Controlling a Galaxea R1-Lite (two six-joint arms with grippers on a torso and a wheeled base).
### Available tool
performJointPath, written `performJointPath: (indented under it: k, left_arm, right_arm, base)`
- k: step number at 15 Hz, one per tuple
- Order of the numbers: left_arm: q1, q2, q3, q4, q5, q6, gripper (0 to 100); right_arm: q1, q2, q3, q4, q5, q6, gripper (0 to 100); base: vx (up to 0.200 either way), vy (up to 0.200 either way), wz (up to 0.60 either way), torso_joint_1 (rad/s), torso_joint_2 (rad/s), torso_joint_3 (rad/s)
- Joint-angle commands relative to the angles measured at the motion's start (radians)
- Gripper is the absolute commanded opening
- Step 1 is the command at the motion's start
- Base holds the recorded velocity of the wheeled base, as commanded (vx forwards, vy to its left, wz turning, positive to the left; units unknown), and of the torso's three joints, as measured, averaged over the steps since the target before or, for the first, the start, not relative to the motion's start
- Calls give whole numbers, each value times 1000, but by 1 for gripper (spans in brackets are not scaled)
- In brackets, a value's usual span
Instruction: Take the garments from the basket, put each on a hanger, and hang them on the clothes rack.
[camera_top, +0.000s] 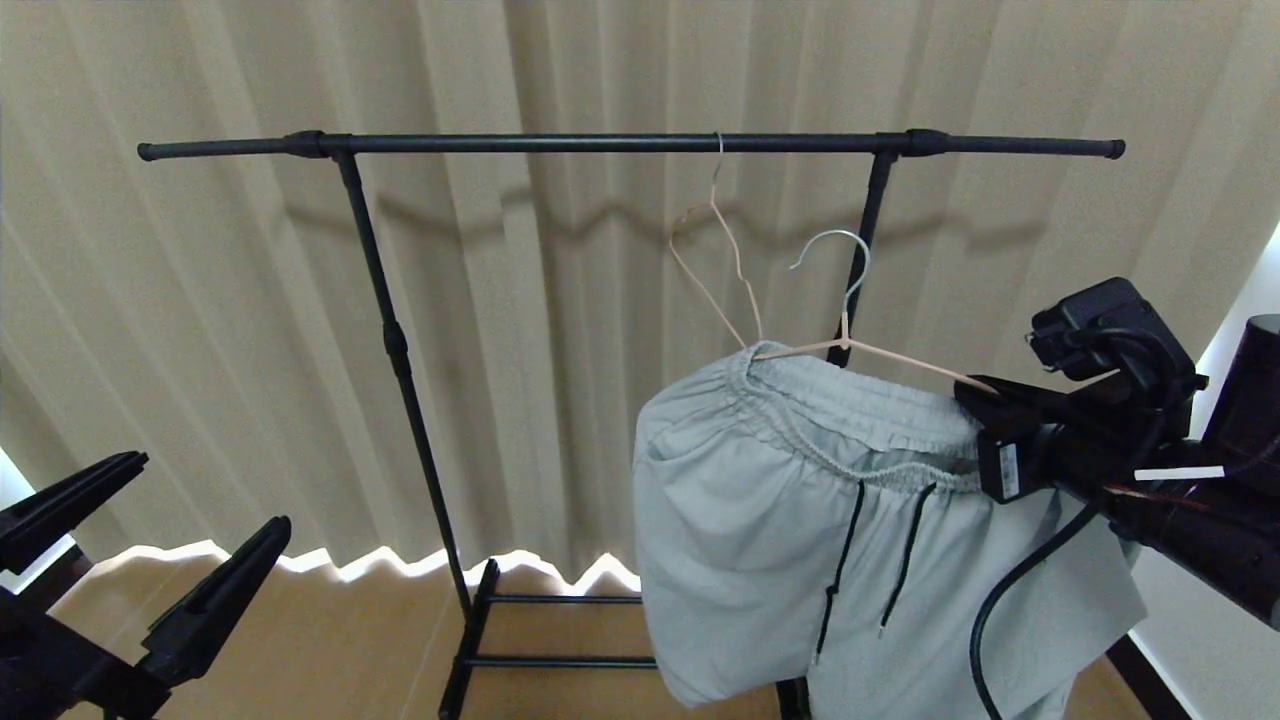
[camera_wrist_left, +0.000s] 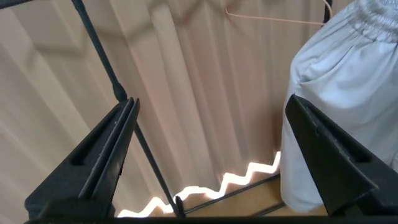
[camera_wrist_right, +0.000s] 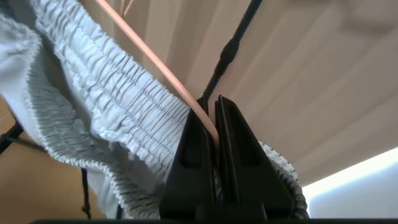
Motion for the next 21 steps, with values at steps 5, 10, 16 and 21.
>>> performJointPath:
  k: [5,10,16,21]
  left_arm:
    - [0,-4,2,0,0,0,100]
    - [2,0,2,3,-1,-11,100]
    - [2,-7,2,59,-1,-11,100]
    - [2,-6,2,60,-1,-11,100]
  right_arm:
    - [-9,-17,2,0,1,0,0]
    - [-12,-15,1,-5,3,-1,0]
    - [-16,-24,-6,-7,0,-46,0]
    - [-51,-35,16,-7,-12,-90,0]
  base:
    - [0,200,0,3,3,4]
    - [0,0,0,0,0,0]
    - [100,0,0,-3,-2,2]
    - [200,0,0,5,3,3]
